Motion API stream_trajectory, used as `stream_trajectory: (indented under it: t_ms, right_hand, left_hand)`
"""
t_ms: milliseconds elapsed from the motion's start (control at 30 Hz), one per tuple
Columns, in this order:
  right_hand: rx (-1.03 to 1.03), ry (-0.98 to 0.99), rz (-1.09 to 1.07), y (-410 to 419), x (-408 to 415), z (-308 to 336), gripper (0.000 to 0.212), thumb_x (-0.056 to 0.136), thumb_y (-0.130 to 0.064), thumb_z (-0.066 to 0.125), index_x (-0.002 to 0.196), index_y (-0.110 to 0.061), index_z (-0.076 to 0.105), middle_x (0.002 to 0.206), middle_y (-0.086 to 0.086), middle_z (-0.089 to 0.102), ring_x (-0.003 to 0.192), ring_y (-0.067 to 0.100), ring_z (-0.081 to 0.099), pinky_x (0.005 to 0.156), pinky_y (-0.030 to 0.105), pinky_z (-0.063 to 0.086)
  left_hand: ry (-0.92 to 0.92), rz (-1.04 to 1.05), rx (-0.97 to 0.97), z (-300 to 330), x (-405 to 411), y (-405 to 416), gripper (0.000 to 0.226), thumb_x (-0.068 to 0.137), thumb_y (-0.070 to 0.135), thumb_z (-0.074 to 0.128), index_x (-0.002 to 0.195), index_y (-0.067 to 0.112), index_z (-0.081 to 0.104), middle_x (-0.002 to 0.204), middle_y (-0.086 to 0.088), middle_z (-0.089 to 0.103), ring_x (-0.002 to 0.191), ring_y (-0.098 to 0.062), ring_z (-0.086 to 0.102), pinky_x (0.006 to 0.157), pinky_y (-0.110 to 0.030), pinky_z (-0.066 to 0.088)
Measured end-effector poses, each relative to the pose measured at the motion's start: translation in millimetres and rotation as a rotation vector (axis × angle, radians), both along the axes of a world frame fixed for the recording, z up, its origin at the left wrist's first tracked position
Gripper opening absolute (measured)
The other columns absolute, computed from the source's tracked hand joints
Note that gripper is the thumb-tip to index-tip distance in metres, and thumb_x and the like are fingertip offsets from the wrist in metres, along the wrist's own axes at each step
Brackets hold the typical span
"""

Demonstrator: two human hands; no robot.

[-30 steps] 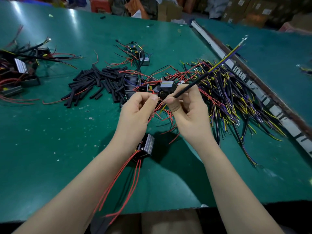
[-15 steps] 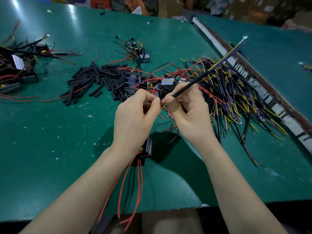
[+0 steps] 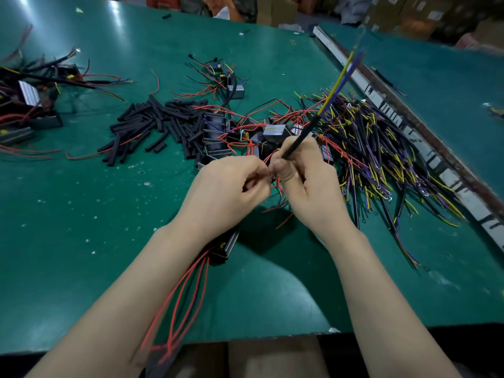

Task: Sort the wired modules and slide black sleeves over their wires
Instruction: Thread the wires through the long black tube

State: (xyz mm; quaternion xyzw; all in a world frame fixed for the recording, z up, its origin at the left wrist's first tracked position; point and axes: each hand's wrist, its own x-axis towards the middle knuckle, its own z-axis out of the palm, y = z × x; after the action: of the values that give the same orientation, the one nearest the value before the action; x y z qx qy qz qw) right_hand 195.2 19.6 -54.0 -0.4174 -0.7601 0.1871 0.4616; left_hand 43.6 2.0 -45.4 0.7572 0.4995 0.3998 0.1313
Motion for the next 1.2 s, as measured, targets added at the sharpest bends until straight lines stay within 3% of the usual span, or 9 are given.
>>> stream_trajectory:
  t_ms: [67,167,367,500,567,800,900,1033,1200]
  right_hand:
    - [0.014,0.022,0.039,1,0,0,0.010,0.097,-0.032,0.048,0.095,-0.041,0.044,0.078,-0.009,0.061,0.065,0.019,0.055,0.062,0.027,0.043]
    - [-0.009,0.089,0.081,2,1,0,0.011,0.096,-0.039,0.050,0.094,-0.048,0.045,0.078,0.001,0.062,0.055,0.027,0.048,0.054,0.038,0.042]
    - [0.049,-0.015,0.054,2,2,-6,0.014,0.095,-0.014,0.052,0.099,-0.027,0.051,0.072,-0.017,0.051,0.059,-0.002,0.045,0.061,0.010,0.033]
    - [-0.049,0.164,0.090,-2,-4,3,0.019,0.097,-0.023,0.048,0.090,-0.041,0.047,0.066,0.010,0.050,0.048,0.022,0.037,0.050,0.025,0.034]
    - [-0.144,0.325,0.163,-4,-7,8,0.025,0.096,-0.024,0.048,0.088,-0.047,0.046,0.067,0.019,0.049,0.040,0.017,0.036,0.041,0.023,0.034]
    - [-0.265,0.485,0.170,-2,-9,7,0.011,0.099,-0.018,0.048,0.095,-0.025,0.042,0.065,-0.005,0.055,0.032,0.006,0.037,0.034,0.015,0.032]
    - [-0.227,0.420,0.095,-1,-9,4,0.012,0.099,-0.020,0.049,0.093,-0.028,0.041,0.067,-0.005,0.057,0.038,0.002,0.042,0.040,0.015,0.035]
    - [-0.211,0.359,0.074,0,-11,0,0.012,0.098,-0.027,0.050,0.092,-0.031,0.040,0.070,-0.007,0.057,0.047,0.001,0.046,0.050,0.021,0.036]
    - [-0.160,0.460,0.058,1,-8,7,0.014,0.100,-0.015,0.047,0.093,-0.024,0.039,0.072,-0.001,0.058,0.047,0.005,0.048,0.043,0.017,0.038]
  left_hand:
    - [-0.028,-0.045,-0.043,0,-4,2,0.009,0.083,0.019,0.061,0.082,0.015,0.069,0.063,0.005,0.059,0.062,-0.009,0.053,0.066,-0.026,0.045]
    - [-0.088,-0.053,-0.149,-1,-9,5,0.012,0.087,0.017,0.063,0.076,0.023,0.065,0.051,0.013,0.050,0.053,0.001,0.046,0.054,-0.009,0.033]
    - [-0.216,-0.096,-0.376,-4,-9,9,0.019,0.089,0.024,0.062,0.070,0.025,0.066,0.047,0.013,0.042,0.046,-0.003,0.034,0.047,-0.014,0.027]
    - [-0.522,-0.263,-0.508,2,-10,8,0.016,0.076,0.024,0.062,0.062,0.026,0.069,0.056,0.006,0.044,0.055,-0.008,0.034,0.051,-0.022,0.028]
    - [-0.660,-0.347,-0.557,2,-10,7,0.018,0.077,0.019,0.056,0.065,0.022,0.069,0.052,0.009,0.041,0.050,-0.005,0.033,0.048,-0.016,0.029]
    - [-1.038,-0.430,-0.657,-1,2,5,0.009,0.087,0.012,0.055,0.082,0.010,0.061,0.054,0.008,0.044,0.051,-0.003,0.037,0.051,-0.011,0.032]
    - [-0.920,-0.260,-0.480,-5,9,5,0.020,0.096,0.007,0.048,0.081,0.015,0.060,0.056,0.013,0.050,0.054,-0.002,0.041,0.055,-0.012,0.035]
    - [-0.800,-0.107,-0.276,-7,9,7,0.012,0.094,0.008,0.054,0.086,0.014,0.061,0.068,0.013,0.061,0.064,-0.001,0.050,0.066,-0.013,0.043]
    - [-0.682,-0.088,-0.316,-8,6,8,0.022,0.097,0.018,0.049,0.086,0.024,0.067,0.061,0.014,0.058,0.059,0.004,0.050,0.060,-0.007,0.040]
